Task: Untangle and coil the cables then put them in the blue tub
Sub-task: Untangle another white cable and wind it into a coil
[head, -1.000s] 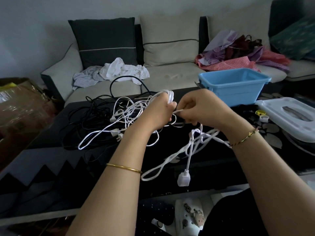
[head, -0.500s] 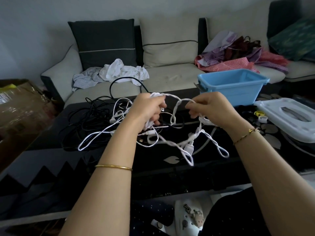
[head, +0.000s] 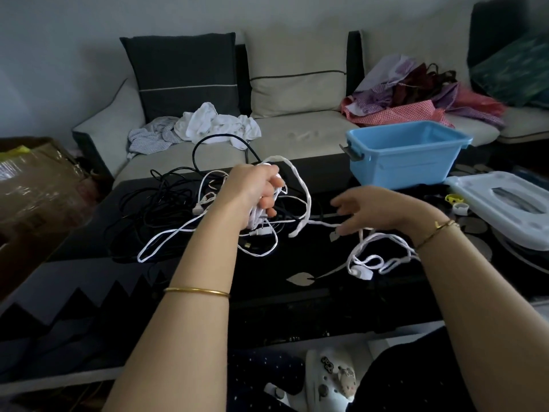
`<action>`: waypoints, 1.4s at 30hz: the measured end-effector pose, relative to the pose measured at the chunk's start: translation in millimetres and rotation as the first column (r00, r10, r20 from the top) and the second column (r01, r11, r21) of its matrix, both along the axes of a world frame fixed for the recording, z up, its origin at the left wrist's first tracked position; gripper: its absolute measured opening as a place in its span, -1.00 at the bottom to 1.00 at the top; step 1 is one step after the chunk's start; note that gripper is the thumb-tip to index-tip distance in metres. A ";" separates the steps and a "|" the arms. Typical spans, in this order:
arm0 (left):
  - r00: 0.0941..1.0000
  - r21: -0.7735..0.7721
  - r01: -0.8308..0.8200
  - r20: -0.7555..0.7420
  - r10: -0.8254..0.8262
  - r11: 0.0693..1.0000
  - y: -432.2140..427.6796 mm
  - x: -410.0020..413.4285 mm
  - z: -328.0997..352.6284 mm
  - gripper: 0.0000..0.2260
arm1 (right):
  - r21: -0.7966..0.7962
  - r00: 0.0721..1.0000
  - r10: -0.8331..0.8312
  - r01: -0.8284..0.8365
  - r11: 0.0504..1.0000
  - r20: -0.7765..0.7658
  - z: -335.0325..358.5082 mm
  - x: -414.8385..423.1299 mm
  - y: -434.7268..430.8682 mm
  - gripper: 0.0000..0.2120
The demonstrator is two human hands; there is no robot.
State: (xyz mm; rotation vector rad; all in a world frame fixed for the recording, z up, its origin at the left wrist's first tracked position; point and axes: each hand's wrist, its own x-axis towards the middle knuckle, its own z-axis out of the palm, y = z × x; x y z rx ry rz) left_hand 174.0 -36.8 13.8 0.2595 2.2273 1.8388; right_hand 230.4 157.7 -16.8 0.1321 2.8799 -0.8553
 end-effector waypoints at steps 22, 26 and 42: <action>0.815 0.307 0.389 0.325 -0.480 0.868 -2.6 9.1 5.6 -0.78 | -0.806 0.970 -0.210 0.026 0.591 -0.122 15.4 7.6 -19.7 -0.91; 0.683 0.644 0.351 0.322 -0.656 0.680 -5.5 5.0 5.8 -0.77 | -0.891 0.989 -0.130 -0.006 0.453 -0.073 16.5 7.4 -15.7 -0.89; 0.924 0.974 -0.220 0.225 -0.309 0.054 -8.9 -15.0 -5.7 -0.62 | -0.561 0.985 -0.049 -0.052 0.826 -0.163 10.3 0.0 -37.1 -0.74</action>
